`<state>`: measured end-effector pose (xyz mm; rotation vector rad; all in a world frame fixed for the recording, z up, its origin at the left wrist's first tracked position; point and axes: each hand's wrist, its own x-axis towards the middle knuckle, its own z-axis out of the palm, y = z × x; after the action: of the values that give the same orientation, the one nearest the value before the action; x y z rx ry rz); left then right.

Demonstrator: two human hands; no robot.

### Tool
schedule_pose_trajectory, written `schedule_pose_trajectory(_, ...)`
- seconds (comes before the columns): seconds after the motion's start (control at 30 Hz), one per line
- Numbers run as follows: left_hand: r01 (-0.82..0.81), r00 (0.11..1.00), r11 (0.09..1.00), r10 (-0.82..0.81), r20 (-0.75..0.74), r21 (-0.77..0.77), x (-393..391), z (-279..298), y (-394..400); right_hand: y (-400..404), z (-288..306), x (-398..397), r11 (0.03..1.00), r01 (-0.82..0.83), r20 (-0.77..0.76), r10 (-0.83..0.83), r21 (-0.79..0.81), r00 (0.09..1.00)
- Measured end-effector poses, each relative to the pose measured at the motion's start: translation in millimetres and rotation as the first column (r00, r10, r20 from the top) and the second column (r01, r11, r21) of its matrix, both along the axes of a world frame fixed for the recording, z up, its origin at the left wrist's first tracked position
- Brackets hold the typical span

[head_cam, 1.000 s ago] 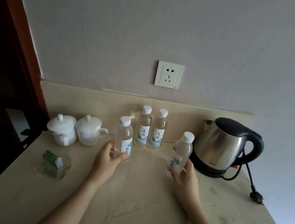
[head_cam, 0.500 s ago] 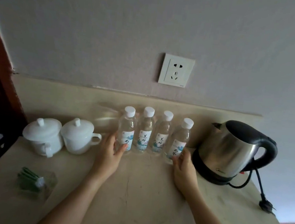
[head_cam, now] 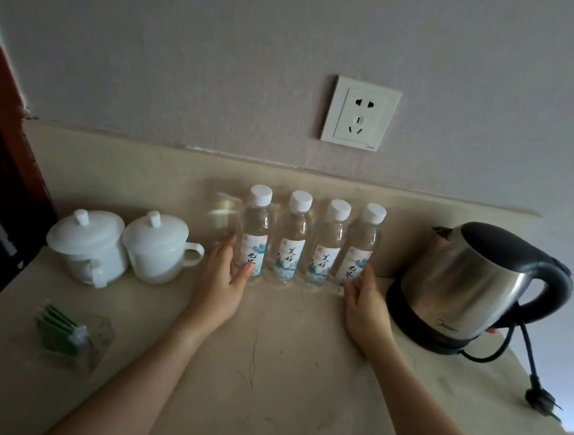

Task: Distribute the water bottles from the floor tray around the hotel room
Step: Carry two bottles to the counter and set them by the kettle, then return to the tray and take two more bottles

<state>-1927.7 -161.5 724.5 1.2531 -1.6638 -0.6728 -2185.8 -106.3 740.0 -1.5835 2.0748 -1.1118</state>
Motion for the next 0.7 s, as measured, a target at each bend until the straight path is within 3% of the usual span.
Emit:
schedule_pose_trajectory(0.13,-0.002,0.996,0.997,0.008,-0.087,0.075,-1,-1,3,0,-1,-2,1.0,-0.029,0.022,0.029,-0.003,0.999)
schedule_pose_trajectory(0.4,-0.02,0.995,0.983,0.038,-0.093,0.184,-15,8,15,0,1,-4,0.996,-0.082,0.048,0.08,0.039,0.996)
schedule_pose_trajectory(0.53,-0.091,0.985,0.975,0.118,-0.127,0.202,-25,14,48,30,10,-1,0.989,-0.05,0.222,0.018,0.139,0.975)
schedule_pose_trajectory(0.6,-0.094,0.977,0.984,0.12,-0.174,0.15,-34,32,76,53,17,7,0.996,-0.038,0.287,0.013,0.082,0.958)
schedule_pose_trajectory(0.7,-0.201,0.969,0.979,0.196,-0.15,-0.02,-37,67,112,79,40,26,0.991,-0.012,0.333,0.056,-0.132,0.941)
